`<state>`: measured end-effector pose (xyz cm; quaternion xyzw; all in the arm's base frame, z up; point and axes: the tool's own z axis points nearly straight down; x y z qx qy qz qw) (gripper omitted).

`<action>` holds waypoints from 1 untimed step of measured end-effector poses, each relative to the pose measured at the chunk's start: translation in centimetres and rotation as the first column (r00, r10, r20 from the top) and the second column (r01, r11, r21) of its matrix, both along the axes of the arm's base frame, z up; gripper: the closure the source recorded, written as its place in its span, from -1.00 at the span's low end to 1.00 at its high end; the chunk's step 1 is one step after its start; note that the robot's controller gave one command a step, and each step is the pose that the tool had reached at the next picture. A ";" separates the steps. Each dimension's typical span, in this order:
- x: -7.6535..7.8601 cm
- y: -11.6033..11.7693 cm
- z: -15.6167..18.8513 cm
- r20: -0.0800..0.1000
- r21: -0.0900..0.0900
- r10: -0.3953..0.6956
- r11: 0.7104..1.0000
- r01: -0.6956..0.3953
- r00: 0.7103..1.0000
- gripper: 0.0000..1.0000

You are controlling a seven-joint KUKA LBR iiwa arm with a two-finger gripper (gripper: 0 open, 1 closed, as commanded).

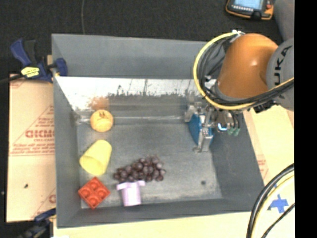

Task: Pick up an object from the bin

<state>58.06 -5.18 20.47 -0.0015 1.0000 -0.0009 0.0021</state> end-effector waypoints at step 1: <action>0.0 0.0 0.0 0.000 0.000 0.000 1.000 0.000 1.000 -1.00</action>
Offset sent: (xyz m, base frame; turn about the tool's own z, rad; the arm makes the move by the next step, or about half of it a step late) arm 0.0426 0.0004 -0.0326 -0.1440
